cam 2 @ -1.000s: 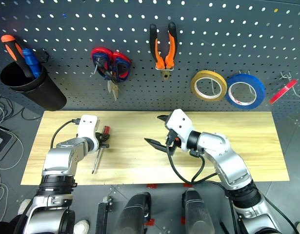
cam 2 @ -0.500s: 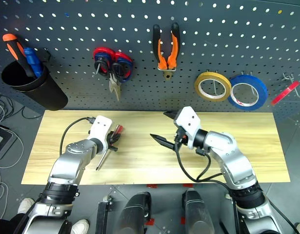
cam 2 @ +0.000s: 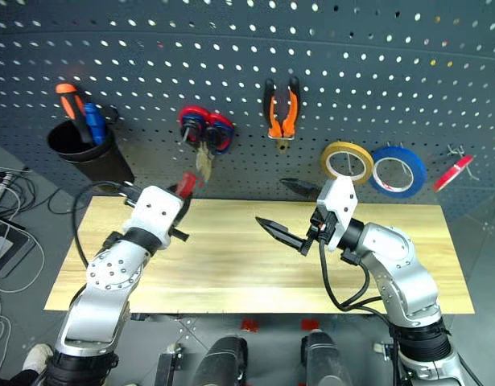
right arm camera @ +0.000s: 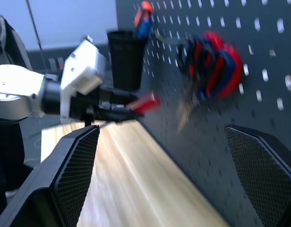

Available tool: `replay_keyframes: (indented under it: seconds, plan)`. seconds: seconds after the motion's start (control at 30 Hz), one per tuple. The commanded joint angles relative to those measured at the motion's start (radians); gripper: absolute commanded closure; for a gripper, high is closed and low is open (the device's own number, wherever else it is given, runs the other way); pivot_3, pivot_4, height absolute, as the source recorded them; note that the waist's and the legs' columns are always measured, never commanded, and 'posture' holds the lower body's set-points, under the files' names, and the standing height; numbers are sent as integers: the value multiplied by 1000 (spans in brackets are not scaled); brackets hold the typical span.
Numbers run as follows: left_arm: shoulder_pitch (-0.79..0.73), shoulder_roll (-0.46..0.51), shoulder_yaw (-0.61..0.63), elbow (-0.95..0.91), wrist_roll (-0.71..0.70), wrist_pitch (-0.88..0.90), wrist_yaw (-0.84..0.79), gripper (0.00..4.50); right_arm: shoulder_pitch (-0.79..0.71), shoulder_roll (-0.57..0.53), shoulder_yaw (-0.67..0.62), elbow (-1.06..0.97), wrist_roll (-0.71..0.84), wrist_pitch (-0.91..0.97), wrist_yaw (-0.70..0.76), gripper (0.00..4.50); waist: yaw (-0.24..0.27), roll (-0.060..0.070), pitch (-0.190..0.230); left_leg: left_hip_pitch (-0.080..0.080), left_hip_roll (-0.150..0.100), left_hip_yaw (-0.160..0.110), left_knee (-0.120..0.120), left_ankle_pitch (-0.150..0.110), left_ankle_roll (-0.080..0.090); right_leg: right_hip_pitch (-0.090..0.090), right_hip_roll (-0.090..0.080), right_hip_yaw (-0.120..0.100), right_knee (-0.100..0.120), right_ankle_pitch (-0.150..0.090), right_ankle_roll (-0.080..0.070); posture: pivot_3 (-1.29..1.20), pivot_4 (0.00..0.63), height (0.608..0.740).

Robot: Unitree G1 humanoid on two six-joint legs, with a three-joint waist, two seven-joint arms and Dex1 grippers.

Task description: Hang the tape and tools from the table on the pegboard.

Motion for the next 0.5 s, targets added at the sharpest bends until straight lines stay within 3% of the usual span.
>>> replay_keyframes:
  seconds: [0.03, 0.13, 0.33, 0.5]
  plan:
    - [5, -15, 60, -96, 57, -56, 69, 3582, -25, 19, -23, -42, 35, -32, -16, 0, 14, 0, -22, 0, 0, 0, 0, 0, 0, 0, 0, 0, -1, 0, 0, 115, 96, 740]
    - [-7, -21, 90, -105, 73, -80, 91, 3582, -45, 39, -23, -38, 39, -40, -32, 0, 35, 0, -50, 1, -2, 0, -1, 0, 0, 2, 0, 0, -5, 0, 0, 129, 80, 740]
    - [-268, 9, 124, 115, 80, -149, 140, 3582, -132, 95, -17, 25, 12, -76, -78, 0, 73, 0, -92, 2, -3, 0, -2, 2, -3, 6, 3, -2, -6, 0, 0, 131, 62, 740]
    - [-467, 17, 112, 272, 74, -221, 161, 3582, -169, 113, -24, 54, 3, -92, -107, 0, 70, -4, -107, 5, -5, 0, -3, 2, -3, 9, 3, -3, -6, 0, 0, 113, 60, 740]
